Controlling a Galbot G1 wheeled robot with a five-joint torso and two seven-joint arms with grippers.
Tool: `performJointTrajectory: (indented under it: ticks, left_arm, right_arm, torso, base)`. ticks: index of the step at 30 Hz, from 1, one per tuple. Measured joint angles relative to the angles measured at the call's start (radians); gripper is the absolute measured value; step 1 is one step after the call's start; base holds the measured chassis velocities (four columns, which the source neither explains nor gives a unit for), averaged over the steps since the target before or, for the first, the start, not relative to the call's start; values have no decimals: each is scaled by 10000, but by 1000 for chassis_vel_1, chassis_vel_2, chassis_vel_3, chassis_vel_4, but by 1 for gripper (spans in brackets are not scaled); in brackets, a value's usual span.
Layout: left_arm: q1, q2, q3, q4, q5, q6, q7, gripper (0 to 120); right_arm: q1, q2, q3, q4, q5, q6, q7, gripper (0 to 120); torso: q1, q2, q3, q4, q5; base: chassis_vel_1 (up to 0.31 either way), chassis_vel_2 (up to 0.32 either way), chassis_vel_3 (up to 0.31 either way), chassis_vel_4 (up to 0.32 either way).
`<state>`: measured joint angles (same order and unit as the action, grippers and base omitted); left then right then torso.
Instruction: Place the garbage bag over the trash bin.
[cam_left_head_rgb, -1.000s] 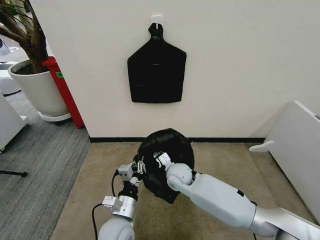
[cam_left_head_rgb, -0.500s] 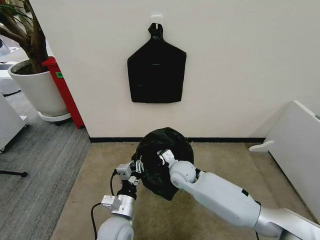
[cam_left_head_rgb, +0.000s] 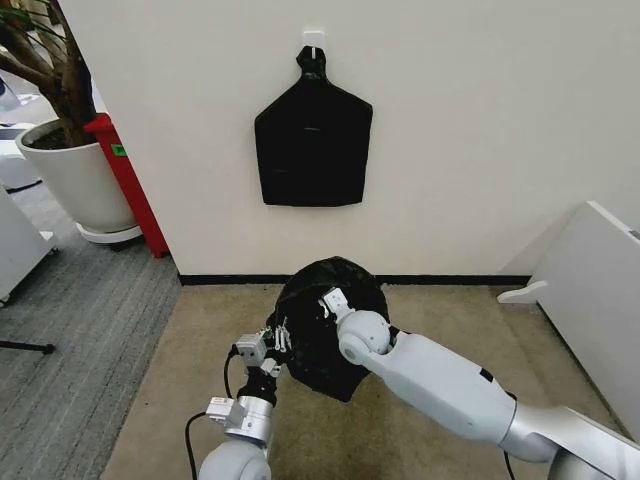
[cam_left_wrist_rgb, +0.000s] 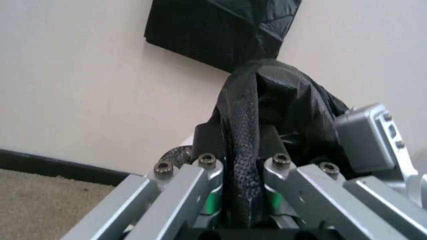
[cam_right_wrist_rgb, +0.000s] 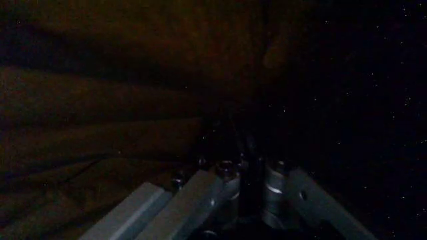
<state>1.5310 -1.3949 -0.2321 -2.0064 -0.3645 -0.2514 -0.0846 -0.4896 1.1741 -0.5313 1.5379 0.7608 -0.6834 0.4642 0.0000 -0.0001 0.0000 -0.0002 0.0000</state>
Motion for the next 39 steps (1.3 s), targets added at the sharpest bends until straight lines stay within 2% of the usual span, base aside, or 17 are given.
performJointTrajectory:
  ticks: [7, 15, 29, 39]
  left_arm:
    - [-156, -125, -3, 196, 75, -11, -1, 5]
    - [-350, -83, -124, 236, -2, 17, -51, 5]
    - [-344, -131, -132, 421, -2, -18, -64, 5]
    - [-291, -269, -120, 456, 97, -38, -64, 5]
  right_arm:
    - [228, 138, -47, 32, 235, -31, 146, 0]
    - [-208, 207, -238, 318, 104, -40, 204, 0]
    - [-56, -48, -44, 660, 307, -61, 316, 0]
    - [-416, 86, -240, 893, 114, -104, 341, 0]
  torso:
    - [0, 0, 0, 2, -1]
    - [0, 0, 0, 2, 0]
    - [0, 0, 0, 1, 0]
    - [0, 0, 0, 1, 0]
  base:
    - [0, 0, 0, 0]
    - [0, 0, 0, 0]
    - [0, 0, 0, 0]
    - [0, 0, 0, 0]
